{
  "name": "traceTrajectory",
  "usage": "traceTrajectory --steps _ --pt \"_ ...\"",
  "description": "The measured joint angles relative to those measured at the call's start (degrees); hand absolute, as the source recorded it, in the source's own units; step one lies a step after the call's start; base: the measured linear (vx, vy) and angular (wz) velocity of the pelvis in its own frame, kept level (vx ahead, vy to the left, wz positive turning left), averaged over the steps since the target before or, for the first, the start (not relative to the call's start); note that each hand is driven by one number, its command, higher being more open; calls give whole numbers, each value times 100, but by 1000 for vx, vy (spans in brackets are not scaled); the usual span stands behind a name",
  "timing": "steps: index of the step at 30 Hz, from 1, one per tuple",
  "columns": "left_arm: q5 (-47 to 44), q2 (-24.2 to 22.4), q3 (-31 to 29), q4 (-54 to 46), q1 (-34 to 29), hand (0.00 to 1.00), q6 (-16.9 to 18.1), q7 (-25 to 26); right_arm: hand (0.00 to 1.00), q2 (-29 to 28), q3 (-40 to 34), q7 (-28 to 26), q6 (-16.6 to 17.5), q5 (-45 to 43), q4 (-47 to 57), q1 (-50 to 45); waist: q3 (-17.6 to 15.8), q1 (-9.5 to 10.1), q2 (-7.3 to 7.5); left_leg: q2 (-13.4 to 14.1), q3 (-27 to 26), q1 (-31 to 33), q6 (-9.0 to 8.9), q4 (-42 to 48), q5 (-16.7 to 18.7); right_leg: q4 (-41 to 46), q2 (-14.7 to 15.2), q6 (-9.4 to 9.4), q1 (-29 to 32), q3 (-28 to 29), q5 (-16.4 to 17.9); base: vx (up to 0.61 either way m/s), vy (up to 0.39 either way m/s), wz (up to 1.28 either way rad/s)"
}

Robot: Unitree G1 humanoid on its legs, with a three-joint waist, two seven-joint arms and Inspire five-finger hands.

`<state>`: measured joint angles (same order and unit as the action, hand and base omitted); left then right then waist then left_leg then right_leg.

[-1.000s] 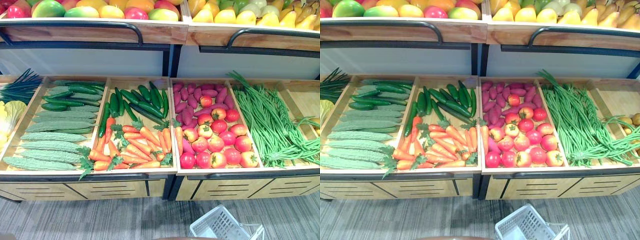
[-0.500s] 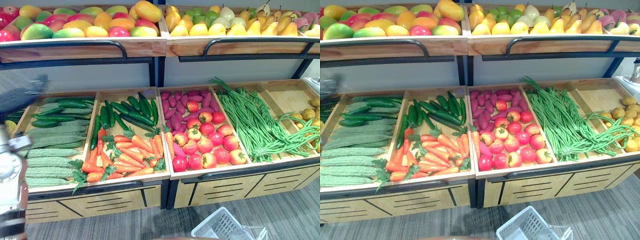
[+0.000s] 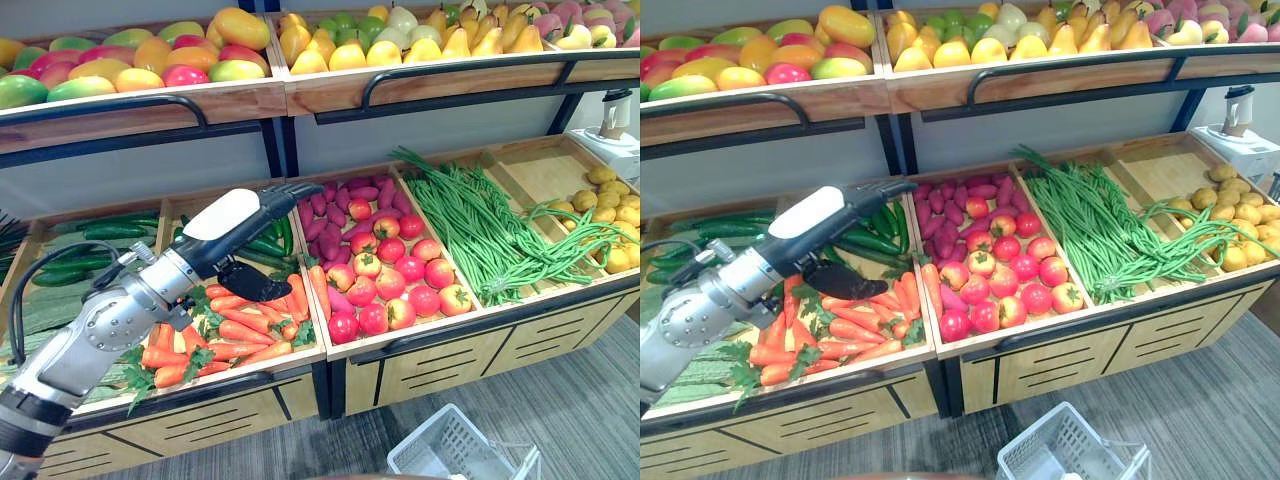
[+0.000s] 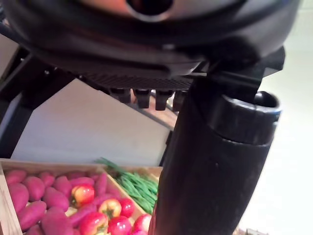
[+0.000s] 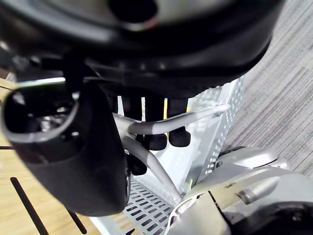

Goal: Pick vegetable in the basket

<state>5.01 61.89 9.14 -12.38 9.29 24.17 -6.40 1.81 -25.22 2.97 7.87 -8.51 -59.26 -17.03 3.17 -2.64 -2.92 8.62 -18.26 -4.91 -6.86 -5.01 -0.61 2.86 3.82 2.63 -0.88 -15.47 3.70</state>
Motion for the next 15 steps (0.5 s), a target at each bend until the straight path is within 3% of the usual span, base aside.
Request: traceTrajectory --steps 9,15 --pt "719 141 340 35 92 100 -101 -33 0 -78 -56 -63 -5 0 -2 -9 26 -37 84 25 -180 -35 0 -2 0 -41 -40 -36 16 120 -62 -18 -1 -7" --pt "929 135 426 426 72 100 -122 -348 0 -124 -68 -120 -7 13 -4 -23 20 -51 130 56 -342 -25 -2 -5 -1 -239 -99 -63 13 246 -227 -29 -4 -12"
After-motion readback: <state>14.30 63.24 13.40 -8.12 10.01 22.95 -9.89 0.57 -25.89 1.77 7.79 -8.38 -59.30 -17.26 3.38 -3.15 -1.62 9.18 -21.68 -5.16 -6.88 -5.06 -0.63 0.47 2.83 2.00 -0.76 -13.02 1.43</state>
